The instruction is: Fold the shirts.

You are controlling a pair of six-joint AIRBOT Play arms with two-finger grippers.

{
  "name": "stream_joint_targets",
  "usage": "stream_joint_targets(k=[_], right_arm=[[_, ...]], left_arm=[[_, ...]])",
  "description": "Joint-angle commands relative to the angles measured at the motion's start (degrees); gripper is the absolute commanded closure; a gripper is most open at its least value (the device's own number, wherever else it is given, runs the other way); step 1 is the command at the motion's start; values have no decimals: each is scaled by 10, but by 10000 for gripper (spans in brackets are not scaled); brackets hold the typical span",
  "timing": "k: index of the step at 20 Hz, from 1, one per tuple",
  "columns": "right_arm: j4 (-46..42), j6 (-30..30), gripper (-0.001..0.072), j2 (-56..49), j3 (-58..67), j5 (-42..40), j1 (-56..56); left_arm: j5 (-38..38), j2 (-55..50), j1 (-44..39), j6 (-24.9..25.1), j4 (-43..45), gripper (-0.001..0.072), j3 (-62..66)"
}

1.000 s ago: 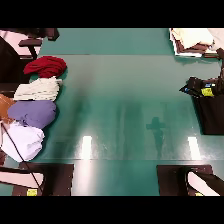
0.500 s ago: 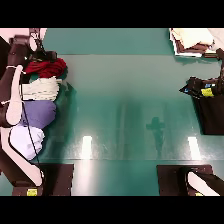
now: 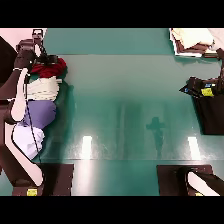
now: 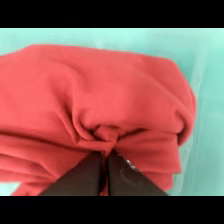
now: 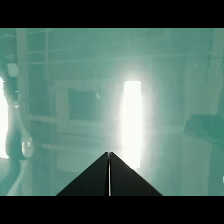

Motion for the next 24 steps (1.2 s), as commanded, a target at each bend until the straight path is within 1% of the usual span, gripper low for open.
stream_joint_targets(k=[1, 4, 7, 9, 11, 13, 14, 16, 18, 20, 22, 24], right_arm=[[5, 0, 690, 4, 1, -12, 0], [5, 0, 690, 36, 2, -59, 0], [4, 0, 690, 79, 2, -103, -7], [4, 0, 690, 94, 20, -94, -23], [4, 0, 690, 93, 60, -70, -39], [4, 0, 690, 82, 108, -44, -50], [3, 0, 690, 74, 134, -31, -54], [3, 0, 690, 57, 182, -4, -58], [3, 0, 690, 38, 226, 20, -58], [3, 0, 690, 24, 258, 43, -58], [3, 0, 690, 13, 281, 68, -58], [3, 0, 690, 10, 291, 88, -58]], left_arm=[[5, 55, 0, 0, 1, 680, 6], [24, 178, -9, 15, 0, 680, 6], [-14, 314, -44, 78, -2, 680, 6], [-45, 383, -88, 108, -6, 680, 6], [-77, 424, -143, 132, -31, 680, 6], [-117, 433, -212, 140, -57, 680, 5], [-123, 432, -252, 140, -72, 680, -4], [-96, 428, -334, 142, -99, 680, -43], [-70, 400, -414, 162, -133, 679, -72], [-40, 358, -468, 180, -172, 674, -80], [-2, 321, -483, 184, -184, 309, -80], [-2, 310, -462, 161, -168, 309, -79]])
